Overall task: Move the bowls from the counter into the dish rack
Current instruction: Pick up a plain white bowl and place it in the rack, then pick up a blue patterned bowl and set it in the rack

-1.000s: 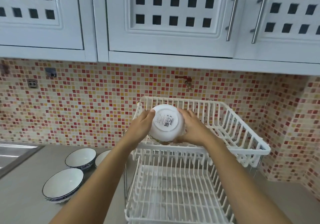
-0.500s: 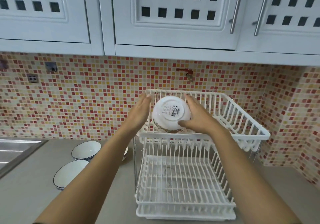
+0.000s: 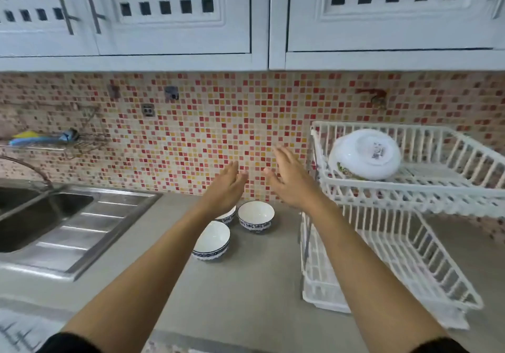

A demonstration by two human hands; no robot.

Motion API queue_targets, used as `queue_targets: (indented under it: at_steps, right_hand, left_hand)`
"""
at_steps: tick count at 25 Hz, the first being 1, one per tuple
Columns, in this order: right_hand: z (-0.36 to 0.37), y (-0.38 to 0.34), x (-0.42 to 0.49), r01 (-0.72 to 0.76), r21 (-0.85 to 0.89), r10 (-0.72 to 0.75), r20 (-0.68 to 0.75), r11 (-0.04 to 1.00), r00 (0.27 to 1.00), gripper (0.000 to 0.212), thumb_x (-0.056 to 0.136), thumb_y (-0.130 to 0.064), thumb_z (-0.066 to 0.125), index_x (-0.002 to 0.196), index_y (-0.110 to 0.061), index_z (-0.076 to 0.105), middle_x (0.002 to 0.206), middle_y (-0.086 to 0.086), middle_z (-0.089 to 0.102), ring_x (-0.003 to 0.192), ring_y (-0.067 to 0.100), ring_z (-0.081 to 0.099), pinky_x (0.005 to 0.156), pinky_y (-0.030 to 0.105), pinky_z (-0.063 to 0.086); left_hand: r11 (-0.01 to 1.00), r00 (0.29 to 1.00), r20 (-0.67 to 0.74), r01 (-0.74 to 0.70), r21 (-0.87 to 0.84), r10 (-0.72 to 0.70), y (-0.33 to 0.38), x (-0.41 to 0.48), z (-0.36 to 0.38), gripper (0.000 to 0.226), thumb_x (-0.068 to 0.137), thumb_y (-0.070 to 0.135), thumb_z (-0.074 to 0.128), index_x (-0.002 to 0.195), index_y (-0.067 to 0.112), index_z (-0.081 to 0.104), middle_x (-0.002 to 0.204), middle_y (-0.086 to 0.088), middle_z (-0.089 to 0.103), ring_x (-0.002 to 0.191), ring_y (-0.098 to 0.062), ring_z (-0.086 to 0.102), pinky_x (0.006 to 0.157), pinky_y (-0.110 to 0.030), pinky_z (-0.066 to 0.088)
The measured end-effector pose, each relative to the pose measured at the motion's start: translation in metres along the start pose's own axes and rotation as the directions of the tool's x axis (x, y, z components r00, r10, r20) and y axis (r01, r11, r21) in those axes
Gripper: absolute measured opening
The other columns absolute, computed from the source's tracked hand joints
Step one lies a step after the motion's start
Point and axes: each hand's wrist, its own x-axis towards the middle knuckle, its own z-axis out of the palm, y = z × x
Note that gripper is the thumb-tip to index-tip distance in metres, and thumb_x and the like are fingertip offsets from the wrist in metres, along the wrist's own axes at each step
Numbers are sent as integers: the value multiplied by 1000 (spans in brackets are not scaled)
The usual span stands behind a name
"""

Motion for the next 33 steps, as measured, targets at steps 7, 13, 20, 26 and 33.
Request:
queue_targets:
  at_steps: [7,13,20,26,33]
  right_hand:
    - [149,-7,1,-112,-102,135,256,988,957,61,97,-40,37,146,-5,23,158,13,16,145,32,20,116,43,23]
    - [238,20,29,-194,-168,247,406,967,880,68,98,-42,32,149,-1,12,159,17,11,147,28,14,119,38,15]
    - [320,59,75,-330,-154,363,481,931,798,71,97,-44,36,148,-2,12,150,19,34,133,34,40,104,42,38]
    - [365,83,91,-362,-236,431,544,902,720,44,99,-31,36,132,-2,32,127,22,56,114,37,56,88,40,45]
    - [363,82,81,-387,-251,460,518,888,721,36,92,-7,41,127,-4,33,117,19,61,105,36,61,78,38,47]
  left_hand:
    - [952,953,95,275,137,-289,-135,-17,25,55,102,26,30,149,1,19,159,-17,15,147,-32,16,119,-41,15]
    - [898,894,142,396,191,-425,-211,12,59,59,101,28,31,149,-2,17,158,-20,15,147,-32,16,118,-40,17]
    - [799,799,150,528,286,-582,-299,72,96,65,100,33,32,149,-4,10,157,-21,15,145,-38,16,119,-43,18]
    - [669,672,109,682,295,-733,-332,100,116,61,101,30,29,152,7,3,142,-21,44,127,-40,46,103,-43,38]
    - [686,710,51,656,313,-702,-316,97,111,41,85,-13,33,125,-2,34,111,-26,61,101,-41,59,71,-39,45]
